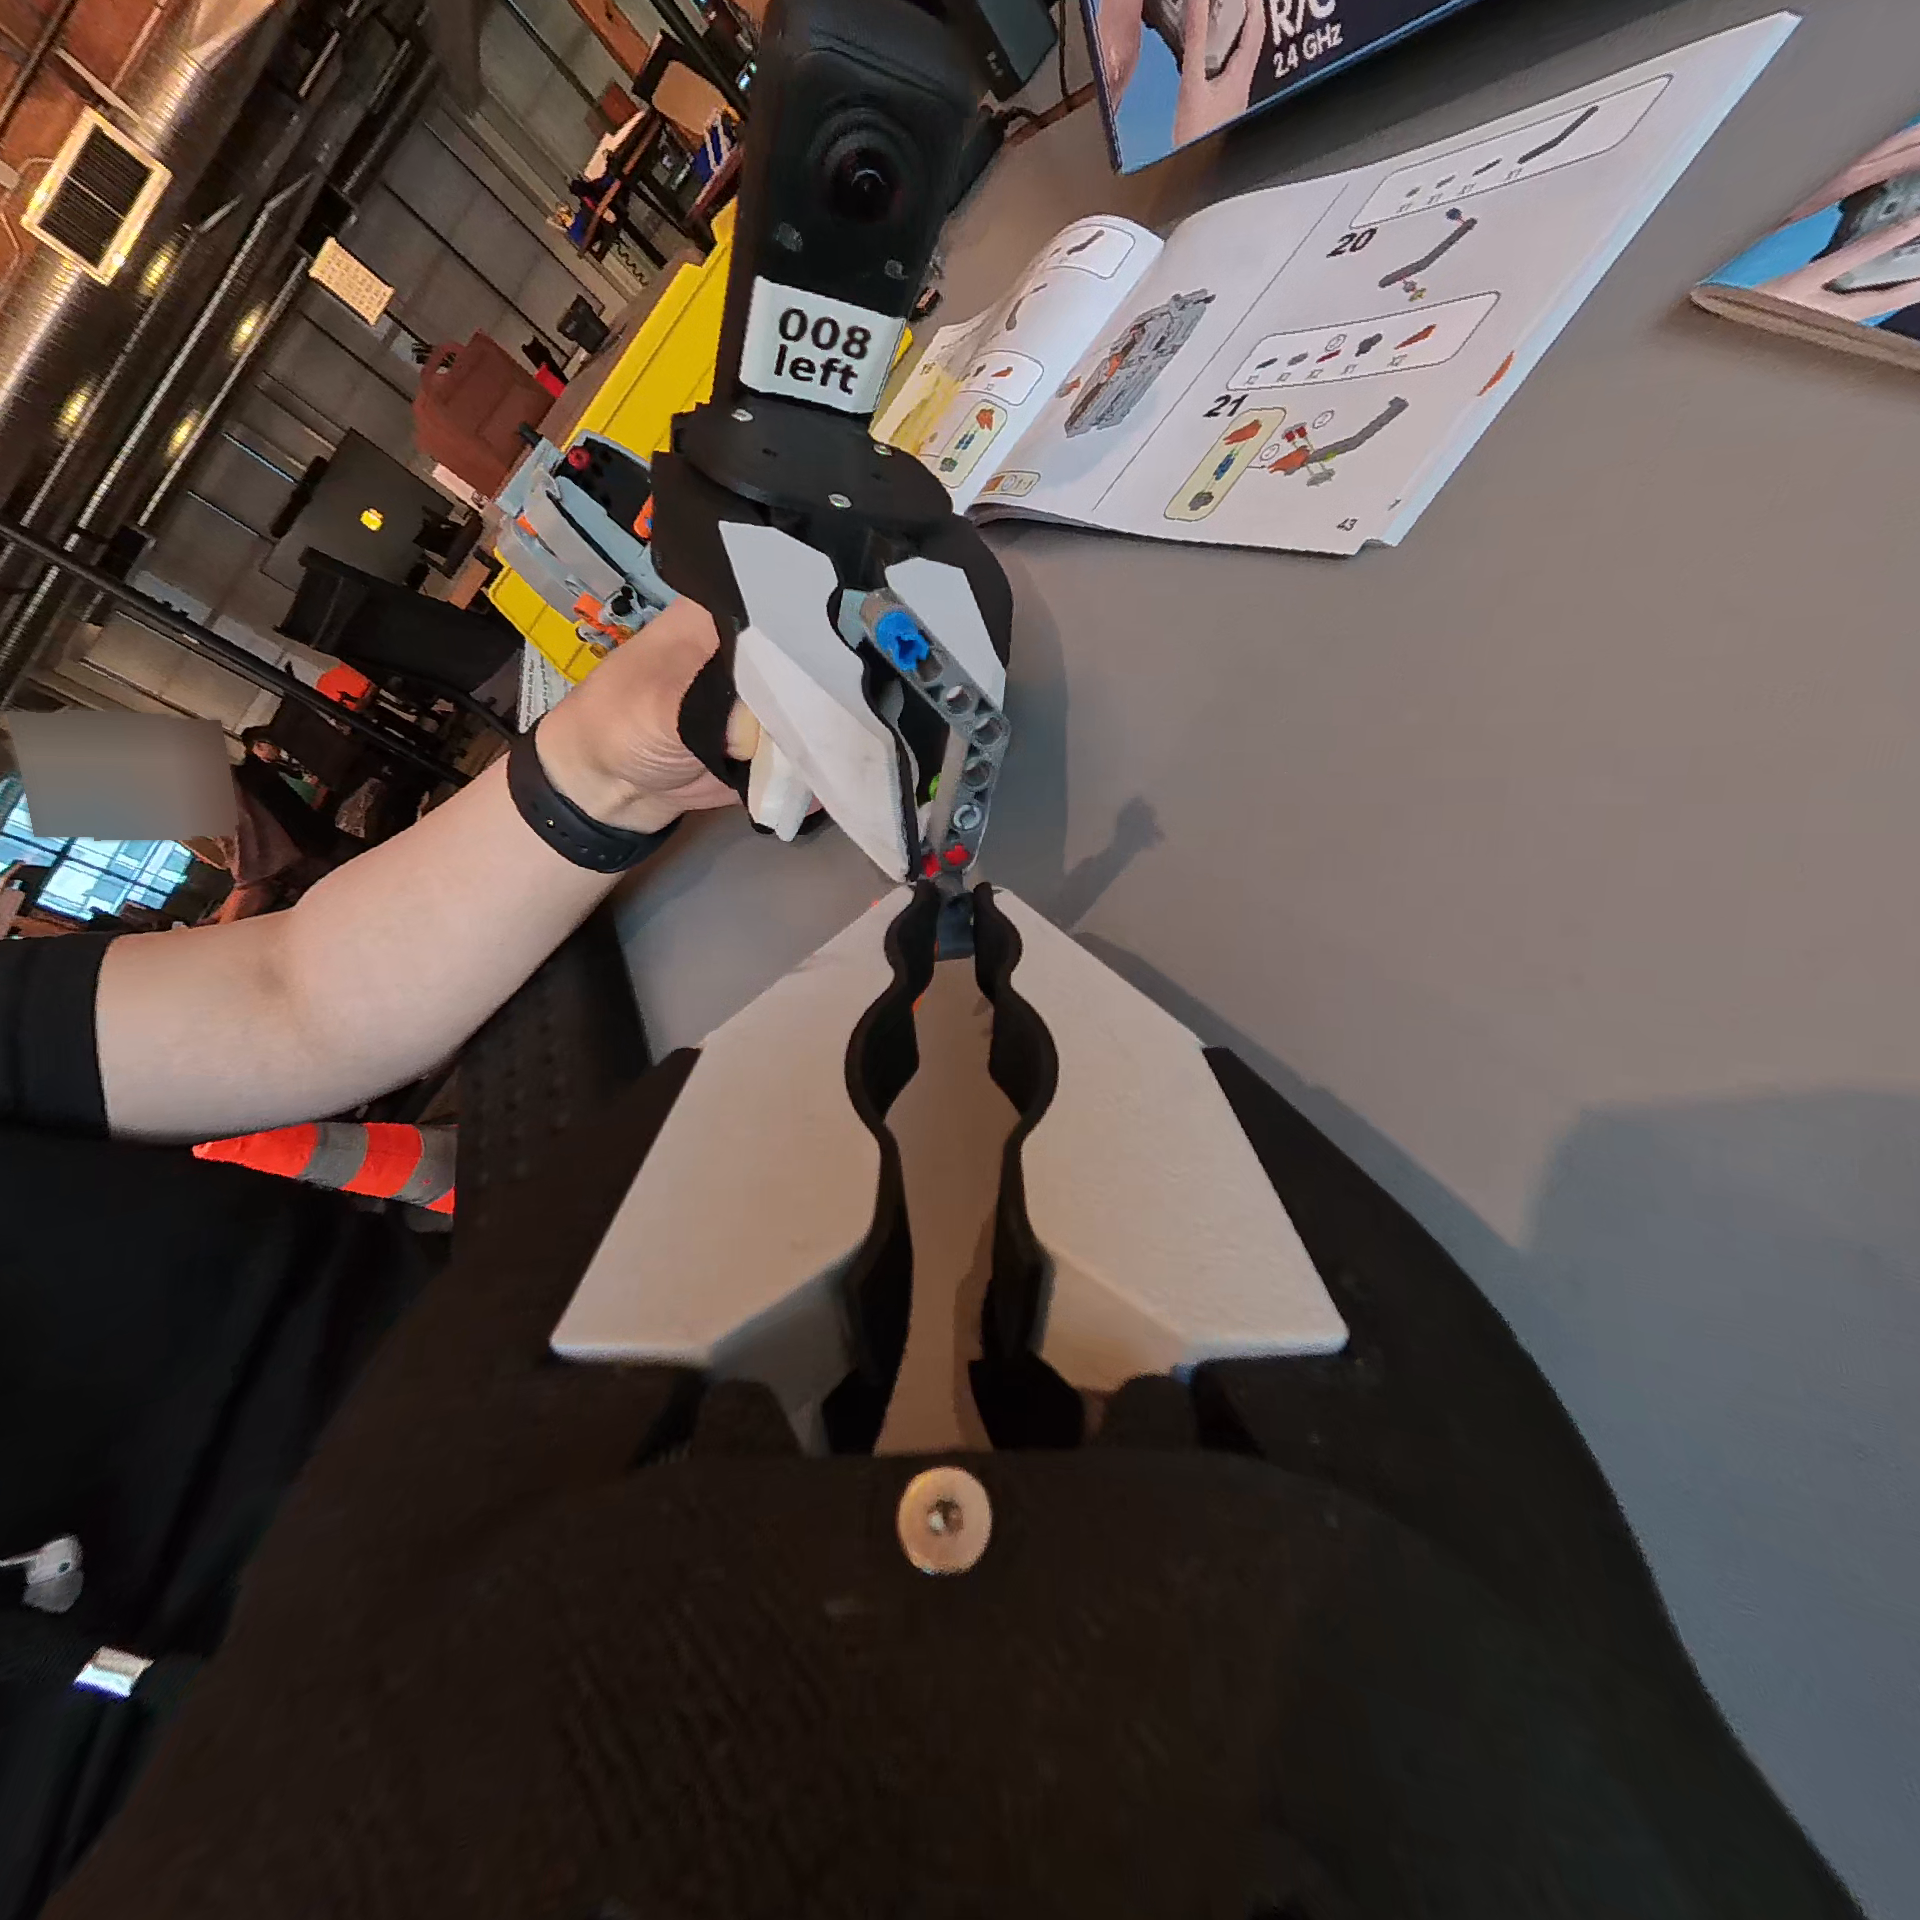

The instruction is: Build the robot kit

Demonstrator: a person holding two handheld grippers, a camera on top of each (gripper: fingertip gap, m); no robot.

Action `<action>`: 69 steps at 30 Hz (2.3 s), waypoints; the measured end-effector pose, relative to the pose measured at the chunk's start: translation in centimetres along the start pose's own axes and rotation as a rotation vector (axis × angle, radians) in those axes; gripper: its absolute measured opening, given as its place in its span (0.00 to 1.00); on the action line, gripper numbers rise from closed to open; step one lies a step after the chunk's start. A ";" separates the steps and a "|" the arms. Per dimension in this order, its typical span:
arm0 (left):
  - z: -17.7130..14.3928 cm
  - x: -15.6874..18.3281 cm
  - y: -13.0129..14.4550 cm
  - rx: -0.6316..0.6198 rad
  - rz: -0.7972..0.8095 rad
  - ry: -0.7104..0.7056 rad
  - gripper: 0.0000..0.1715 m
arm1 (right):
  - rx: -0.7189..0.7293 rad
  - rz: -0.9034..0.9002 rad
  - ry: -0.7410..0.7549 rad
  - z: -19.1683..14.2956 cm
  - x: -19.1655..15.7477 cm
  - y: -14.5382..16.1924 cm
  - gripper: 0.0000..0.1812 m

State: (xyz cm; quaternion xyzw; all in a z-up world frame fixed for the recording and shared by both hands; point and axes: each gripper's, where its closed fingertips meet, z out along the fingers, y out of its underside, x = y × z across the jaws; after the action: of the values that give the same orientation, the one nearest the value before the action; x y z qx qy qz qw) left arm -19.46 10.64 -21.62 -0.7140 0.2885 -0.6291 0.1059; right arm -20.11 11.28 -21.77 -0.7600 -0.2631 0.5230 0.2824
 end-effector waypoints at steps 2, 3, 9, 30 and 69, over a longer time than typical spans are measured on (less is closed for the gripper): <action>0.0 -0.1 0.0 0.000 -0.001 -0.004 0.03 | 0.002 -0.003 0.005 0.0 0.0 0.0 0.03; 0.0 0.0 0.0 0.003 -0.003 0.000 0.03 | 0.005 -0.006 0.001 0.0 0.0 0.0 0.03; 0.0 0.4 -0.1 0.009 -0.007 0.030 0.03 | 0.010 0.020 -0.056 -0.2 -0.4 -0.2 0.03; 0.7 0.1 0.9 -0.072 -0.020 0.012 0.03 | -0.153 -0.037 -0.117 -0.4 -0.3 1.2 0.03; 0.1 0.0 -2.0 0.134 -0.015 -0.009 0.03 | 0.166 0.100 0.031 -0.7 0.6 -1.8 0.03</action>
State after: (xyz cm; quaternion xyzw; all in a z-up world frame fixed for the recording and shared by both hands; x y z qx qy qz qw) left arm -18.77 12.25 -20.63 -0.7102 0.2399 -0.6447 0.1499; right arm -19.47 12.90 -20.69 -0.7540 -0.1764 0.5447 0.3221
